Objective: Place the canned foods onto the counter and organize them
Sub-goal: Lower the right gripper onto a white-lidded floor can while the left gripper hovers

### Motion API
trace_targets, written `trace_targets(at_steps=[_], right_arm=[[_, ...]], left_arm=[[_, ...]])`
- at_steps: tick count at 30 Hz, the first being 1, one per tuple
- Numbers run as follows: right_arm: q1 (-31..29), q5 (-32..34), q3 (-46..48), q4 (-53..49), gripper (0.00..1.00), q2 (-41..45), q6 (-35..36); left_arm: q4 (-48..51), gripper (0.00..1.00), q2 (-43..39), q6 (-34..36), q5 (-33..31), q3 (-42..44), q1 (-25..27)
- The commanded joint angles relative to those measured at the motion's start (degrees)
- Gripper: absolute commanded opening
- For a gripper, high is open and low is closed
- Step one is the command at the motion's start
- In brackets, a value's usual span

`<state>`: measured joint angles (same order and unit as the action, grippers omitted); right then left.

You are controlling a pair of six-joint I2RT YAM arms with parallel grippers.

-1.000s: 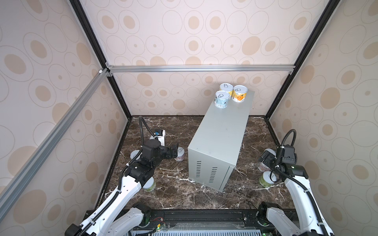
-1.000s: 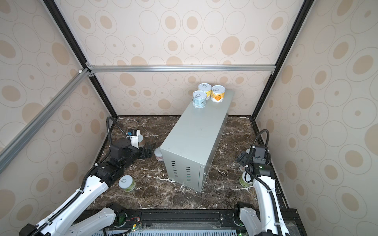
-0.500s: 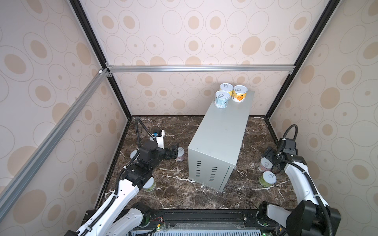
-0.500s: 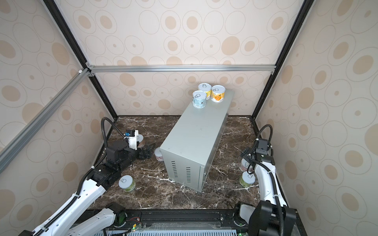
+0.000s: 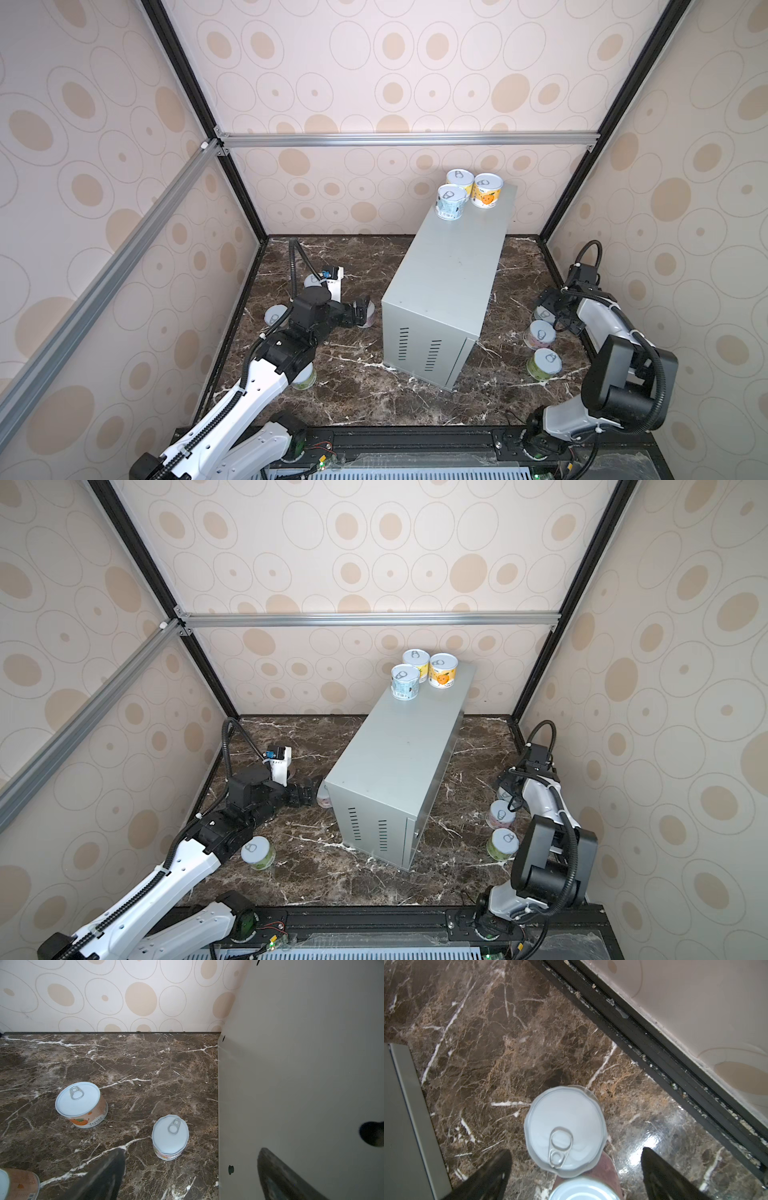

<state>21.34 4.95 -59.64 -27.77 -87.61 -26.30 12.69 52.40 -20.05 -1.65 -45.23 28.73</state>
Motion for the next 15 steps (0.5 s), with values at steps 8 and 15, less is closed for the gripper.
trace_targets(at_steps=[8, 15], right_arm=[[1.95, -3.22, -5.04, -0.79, 0.99, -7.19, 2.57], [1.86, -10.31, -5.73, 1.57, 0.99, -10.13, 3.01]], left_arm=[[0.18, 0.99, 1.0, 1.42, -1.24, 0.07, 0.36], [0.15, 0.99, 1.14, 1.51, -1.43, 0.14, 0.36]])
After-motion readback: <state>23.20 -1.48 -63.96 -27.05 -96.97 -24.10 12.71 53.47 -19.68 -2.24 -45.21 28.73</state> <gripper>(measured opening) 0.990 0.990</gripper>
